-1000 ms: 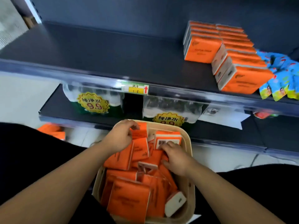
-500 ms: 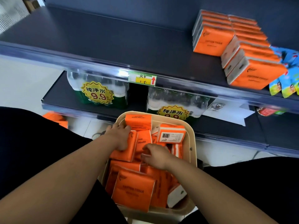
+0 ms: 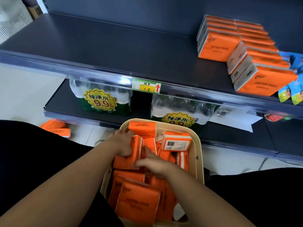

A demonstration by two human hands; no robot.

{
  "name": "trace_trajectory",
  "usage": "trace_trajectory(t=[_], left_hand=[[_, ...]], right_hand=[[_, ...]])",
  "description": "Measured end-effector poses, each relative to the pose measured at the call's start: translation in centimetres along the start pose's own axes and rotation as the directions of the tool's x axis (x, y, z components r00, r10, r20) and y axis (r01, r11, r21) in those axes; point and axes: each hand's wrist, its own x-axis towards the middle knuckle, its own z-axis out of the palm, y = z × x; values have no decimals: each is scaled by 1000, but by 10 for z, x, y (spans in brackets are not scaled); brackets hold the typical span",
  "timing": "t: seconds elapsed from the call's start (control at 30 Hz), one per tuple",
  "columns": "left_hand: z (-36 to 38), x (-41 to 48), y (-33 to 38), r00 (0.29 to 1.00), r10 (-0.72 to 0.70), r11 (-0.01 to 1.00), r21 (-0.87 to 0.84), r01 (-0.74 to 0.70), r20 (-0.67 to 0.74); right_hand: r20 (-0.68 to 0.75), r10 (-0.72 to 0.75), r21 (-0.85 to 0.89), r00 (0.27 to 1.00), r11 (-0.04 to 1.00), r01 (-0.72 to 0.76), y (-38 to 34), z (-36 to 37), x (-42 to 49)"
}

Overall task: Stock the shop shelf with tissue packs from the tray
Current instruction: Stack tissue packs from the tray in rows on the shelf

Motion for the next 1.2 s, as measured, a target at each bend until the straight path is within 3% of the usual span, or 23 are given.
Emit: trace_trajectory(t=[0.1,0.17,0.27,0.33,0.4,0.5,0.6,0.7,0.77,0.83,0.97,1.03,1.2], left_hand=[[-7,2,0,999,-34,992,-117,38,40],[-10,2,4,998,-39,989,-144,46,51],[-18,0,11,998,-55,976,-211,56,9],[-24,-2,14,998,-64,923,-383,48,-28],[-27,-4,18,999,-9,811,-584,-25,-54],[-26,-3,25,991,83,641,-756,-133,-104],[-33,-11,33,983,53,426,-887,-180,-174],[-41,-17,38,990,68,174,-976,-132,-122],[-43,-20,42,985,169,99,-994,-51,-33],[-40,-21,45,980,200,119,-993,-9,15],[-40,-19,43,988,92,200,-969,-142,-126],[-45,-26,47,985,61,150,-975,-166,-158],[-60,-44,57,949,192,61,-962,-265,-249]], right_hand=[[57,-92,-80,994,992,97,5,-7,-5],[-12,-147,-120,989,982,144,9,-5,-7],[-140,-200,-27,970,980,198,10,-9,-9],[-220,-203,99,954,968,229,9,-20,-13],[-309,-222,218,925,930,296,5,-36,-22],[-411,-203,348,889,866,358,1,-63,-37],[-447,-243,428,861,787,444,-3,-80,-46],[-459,-297,507,837,687,521,-9,-88,-56],[-456,-330,503,826,670,546,-14,-90,-61],[-452,-341,498,824,670,550,-19,-89,-64],[-392,-351,424,851,752,505,-30,-90,-75],[-396,-361,374,844,776,507,-37,-91,-81],[-485,-410,194,772,810,553,-60,-107,-110]])
